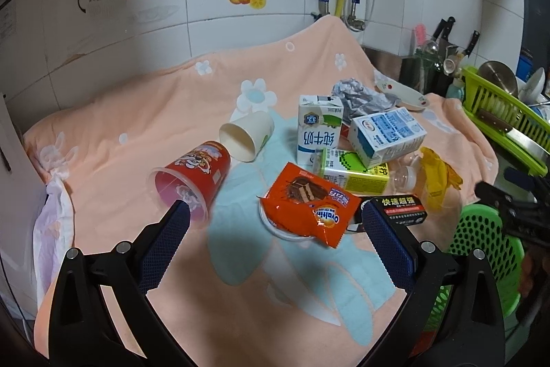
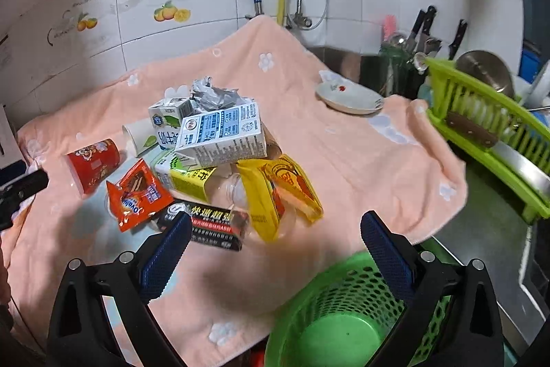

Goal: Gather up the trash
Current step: 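Reach the right tool to the yellow snack bag and grasp it, then carry the yellow bag into the green basket and release while left tool grasps clear cup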

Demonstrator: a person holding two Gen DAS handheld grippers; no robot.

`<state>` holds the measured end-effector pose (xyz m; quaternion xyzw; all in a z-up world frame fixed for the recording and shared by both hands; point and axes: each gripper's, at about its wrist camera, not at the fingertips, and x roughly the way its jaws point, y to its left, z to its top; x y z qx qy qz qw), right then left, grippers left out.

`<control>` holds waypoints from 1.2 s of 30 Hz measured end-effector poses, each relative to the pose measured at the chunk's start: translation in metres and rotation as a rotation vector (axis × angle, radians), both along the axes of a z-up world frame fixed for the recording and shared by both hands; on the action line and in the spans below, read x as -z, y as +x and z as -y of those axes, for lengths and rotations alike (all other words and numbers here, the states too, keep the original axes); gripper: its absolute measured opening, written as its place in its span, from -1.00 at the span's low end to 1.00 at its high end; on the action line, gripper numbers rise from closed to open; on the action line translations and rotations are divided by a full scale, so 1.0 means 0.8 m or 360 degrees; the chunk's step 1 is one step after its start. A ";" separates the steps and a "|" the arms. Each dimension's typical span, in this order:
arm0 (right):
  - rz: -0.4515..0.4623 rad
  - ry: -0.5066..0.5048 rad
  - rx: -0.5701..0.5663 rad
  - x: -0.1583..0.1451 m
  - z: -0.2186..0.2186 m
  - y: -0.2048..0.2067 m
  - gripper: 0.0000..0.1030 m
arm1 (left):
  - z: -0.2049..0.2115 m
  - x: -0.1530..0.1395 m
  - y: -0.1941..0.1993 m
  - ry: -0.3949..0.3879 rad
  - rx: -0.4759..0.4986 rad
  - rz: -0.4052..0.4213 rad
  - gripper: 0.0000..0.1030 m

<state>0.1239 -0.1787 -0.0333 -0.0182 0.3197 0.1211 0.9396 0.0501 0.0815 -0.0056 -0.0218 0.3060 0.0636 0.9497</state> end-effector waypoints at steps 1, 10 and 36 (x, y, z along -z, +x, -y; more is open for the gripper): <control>-0.0008 0.0002 -0.0010 0.002 0.000 0.007 0.83 | -0.001 0.003 0.003 -0.0001 -0.0001 -0.0010 0.90; -0.0072 -0.0057 -0.0102 0.022 -0.013 0.070 0.70 | -0.008 0.026 0.027 -0.0068 0.0050 -0.0097 0.84; -0.0034 0.0007 -0.0196 0.015 -0.007 0.092 -0.84 | 0.036 0.037 0.076 -0.0144 0.0288 -0.0147 0.69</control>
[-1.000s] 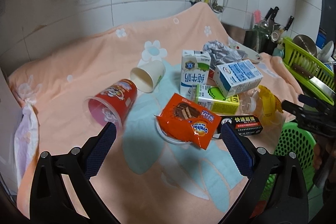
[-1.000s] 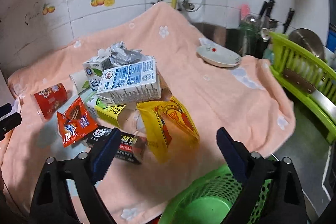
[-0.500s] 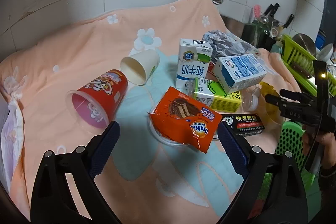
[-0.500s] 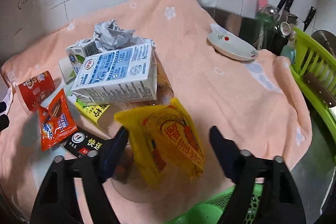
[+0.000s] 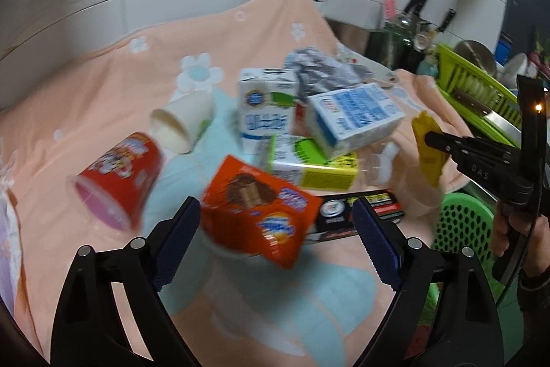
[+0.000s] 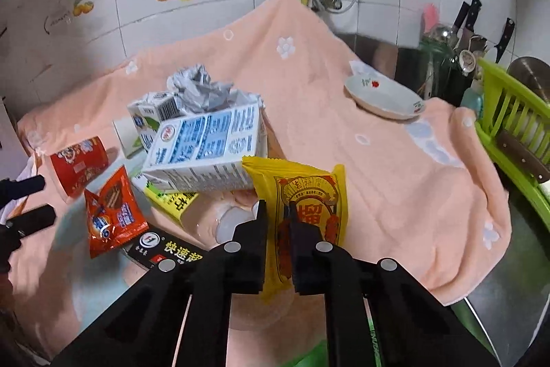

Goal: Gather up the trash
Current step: 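Carry the yellow bag into the green basket and release while left tool grasps clear cup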

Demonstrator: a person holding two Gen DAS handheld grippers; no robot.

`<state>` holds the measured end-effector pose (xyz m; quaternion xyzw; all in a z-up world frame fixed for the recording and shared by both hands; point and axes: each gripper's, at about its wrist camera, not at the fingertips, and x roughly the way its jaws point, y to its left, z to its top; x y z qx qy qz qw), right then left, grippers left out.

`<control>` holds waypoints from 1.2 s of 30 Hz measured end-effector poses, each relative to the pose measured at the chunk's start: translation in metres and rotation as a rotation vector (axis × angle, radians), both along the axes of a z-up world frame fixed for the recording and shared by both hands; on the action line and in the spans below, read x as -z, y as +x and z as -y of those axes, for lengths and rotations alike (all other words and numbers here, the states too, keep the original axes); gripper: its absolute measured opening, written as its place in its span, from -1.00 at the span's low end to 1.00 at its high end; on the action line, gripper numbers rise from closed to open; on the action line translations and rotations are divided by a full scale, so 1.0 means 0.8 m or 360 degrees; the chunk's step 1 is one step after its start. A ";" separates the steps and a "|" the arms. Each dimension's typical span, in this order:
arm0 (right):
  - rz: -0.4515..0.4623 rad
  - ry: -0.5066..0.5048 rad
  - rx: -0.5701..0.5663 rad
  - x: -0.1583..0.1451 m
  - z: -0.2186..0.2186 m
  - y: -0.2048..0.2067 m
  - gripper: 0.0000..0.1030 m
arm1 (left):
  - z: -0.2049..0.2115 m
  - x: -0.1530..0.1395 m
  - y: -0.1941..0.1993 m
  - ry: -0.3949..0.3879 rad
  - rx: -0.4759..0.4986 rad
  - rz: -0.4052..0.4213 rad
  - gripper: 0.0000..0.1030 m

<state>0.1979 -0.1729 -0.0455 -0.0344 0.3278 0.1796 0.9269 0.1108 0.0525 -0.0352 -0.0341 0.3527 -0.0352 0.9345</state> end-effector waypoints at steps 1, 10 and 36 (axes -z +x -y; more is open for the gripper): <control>0.0014 0.0005 0.0003 -0.003 0.002 -0.002 -0.84 | 0.008 0.000 0.004 -0.0006 0.0031 -0.0002 0.66; 0.0161 0.0055 0.0056 -0.038 0.038 -0.054 -0.85 | 0.079 0.005 0.030 -0.0089 0.0328 -0.0049 0.39; -0.0100 -0.0062 0.0341 0.065 0.129 -0.166 -0.71 | 0.163 0.063 0.112 -0.0071 0.0612 -0.0311 -0.37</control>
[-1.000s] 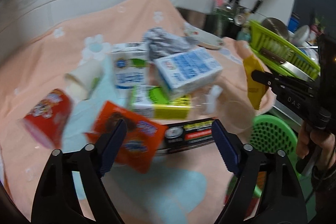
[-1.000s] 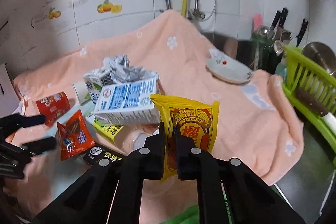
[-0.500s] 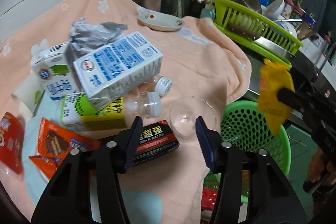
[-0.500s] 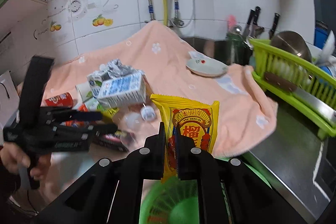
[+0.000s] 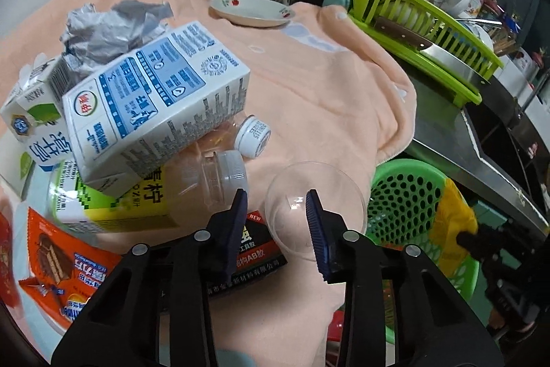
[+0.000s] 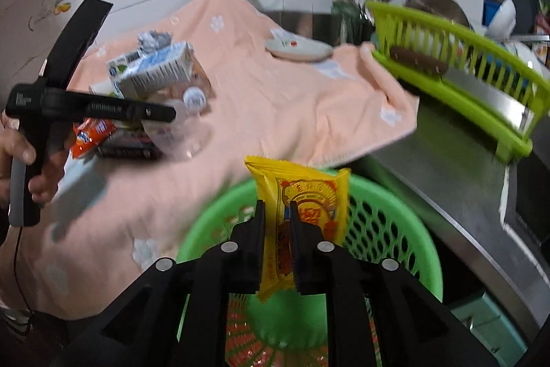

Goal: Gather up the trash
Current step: 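Carry the yellow bag into the green basket and release while left tool grasps clear cup, then carry the clear plastic cup over the green basket and release it with left tool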

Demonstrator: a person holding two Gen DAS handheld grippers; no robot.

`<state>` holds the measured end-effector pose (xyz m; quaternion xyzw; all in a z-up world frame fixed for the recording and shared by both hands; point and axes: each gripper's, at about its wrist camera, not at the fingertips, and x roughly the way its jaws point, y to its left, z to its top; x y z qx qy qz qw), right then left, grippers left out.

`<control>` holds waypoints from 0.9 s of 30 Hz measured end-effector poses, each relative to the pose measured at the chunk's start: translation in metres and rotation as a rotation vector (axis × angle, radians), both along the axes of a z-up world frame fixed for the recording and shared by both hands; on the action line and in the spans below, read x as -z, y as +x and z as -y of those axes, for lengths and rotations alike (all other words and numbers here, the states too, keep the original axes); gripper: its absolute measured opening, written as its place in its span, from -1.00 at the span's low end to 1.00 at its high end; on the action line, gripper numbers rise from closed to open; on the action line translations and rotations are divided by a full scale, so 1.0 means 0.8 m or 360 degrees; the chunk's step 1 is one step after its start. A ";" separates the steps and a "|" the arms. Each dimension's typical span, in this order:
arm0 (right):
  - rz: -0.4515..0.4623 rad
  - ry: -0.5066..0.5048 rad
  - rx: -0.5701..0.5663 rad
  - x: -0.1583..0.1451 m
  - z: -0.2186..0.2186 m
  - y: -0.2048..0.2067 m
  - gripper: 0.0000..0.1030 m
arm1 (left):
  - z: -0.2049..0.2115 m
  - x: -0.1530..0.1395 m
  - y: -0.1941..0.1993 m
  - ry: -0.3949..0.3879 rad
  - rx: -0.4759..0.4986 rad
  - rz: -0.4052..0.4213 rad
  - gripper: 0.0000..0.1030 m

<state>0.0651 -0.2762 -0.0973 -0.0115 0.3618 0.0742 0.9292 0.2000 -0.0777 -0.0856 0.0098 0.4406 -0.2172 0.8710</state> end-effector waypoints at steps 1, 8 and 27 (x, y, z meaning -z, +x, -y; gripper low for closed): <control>-0.0010 0.0000 0.0007 0.003 0.001 -0.001 -0.64 | 0.001 0.002 0.001 0.0001 0.0004 -0.0007 -0.42; -0.0006 0.0001 0.0038 0.007 0.007 -0.010 -0.15 | 0.008 0.009 0.003 0.0021 0.0037 -0.0028 -0.84; 0.0105 -0.0001 0.0188 -0.012 0.032 -0.059 0.57 | 0.051 -0.026 -0.050 -0.0079 0.0222 0.0028 -0.92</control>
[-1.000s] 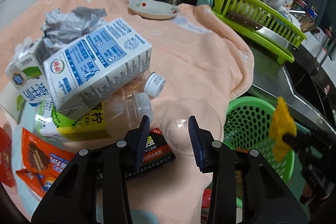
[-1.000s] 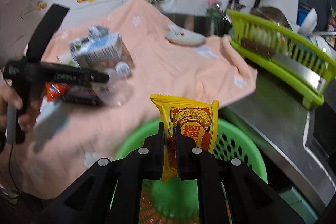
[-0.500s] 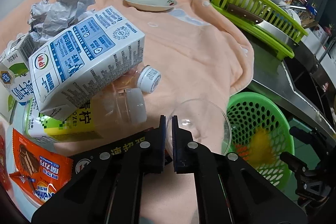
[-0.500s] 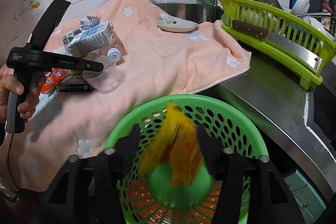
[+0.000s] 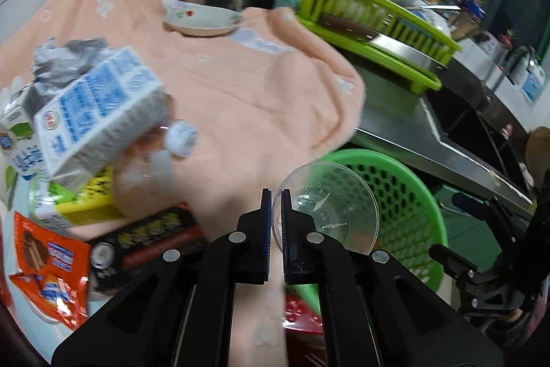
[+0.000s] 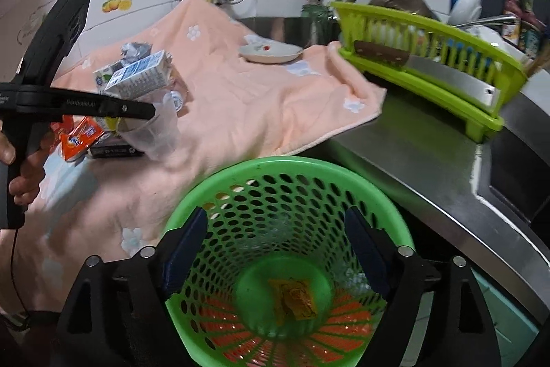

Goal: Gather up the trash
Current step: 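Carry the clear plastic cup over the green basket and release it with left tool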

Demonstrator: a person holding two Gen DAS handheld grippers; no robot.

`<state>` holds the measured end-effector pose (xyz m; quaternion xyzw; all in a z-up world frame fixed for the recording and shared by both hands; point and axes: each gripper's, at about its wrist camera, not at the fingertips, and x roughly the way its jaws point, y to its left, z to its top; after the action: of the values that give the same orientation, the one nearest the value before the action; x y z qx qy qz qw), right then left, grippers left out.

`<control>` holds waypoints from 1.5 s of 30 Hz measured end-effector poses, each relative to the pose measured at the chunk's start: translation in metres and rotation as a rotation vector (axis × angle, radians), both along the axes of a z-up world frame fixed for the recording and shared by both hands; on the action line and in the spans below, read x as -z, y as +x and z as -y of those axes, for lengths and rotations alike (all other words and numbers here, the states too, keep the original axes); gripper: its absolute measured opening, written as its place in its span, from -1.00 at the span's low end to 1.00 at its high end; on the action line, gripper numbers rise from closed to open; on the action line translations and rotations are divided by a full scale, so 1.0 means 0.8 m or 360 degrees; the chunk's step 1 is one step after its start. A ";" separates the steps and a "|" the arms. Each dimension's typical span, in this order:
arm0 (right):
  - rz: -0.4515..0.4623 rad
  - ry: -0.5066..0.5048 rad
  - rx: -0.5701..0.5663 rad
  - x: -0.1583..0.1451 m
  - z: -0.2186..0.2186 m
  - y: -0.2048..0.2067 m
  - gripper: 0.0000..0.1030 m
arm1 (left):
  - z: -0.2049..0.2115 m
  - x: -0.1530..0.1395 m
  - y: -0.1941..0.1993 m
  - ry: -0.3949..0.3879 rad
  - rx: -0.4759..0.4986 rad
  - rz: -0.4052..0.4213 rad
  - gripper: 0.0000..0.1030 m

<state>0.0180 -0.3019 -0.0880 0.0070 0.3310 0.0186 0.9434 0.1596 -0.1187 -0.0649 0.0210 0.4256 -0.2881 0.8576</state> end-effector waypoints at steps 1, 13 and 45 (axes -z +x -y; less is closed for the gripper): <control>0.0010 0.0000 0.0013 -0.001 0.002 -0.004 0.60 | 0.005 0.001 -0.002 -0.0002 0.0017 -0.0009 -0.92; 0.0194 -0.0090 0.0186 -0.016 0.031 -0.078 0.67 | 0.094 0.020 -0.041 0.0030 0.0203 -0.0083 -0.92; 0.0219 0.0051 0.0053 -0.022 0.007 -0.069 0.67 | 0.013 -0.042 -0.074 -0.0027 -0.0012 0.0132 -0.42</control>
<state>-0.0374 -0.3075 -0.0704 0.0264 0.2647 0.0086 0.9639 0.1003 -0.1293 -0.0316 0.0240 0.3873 -0.2875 0.8756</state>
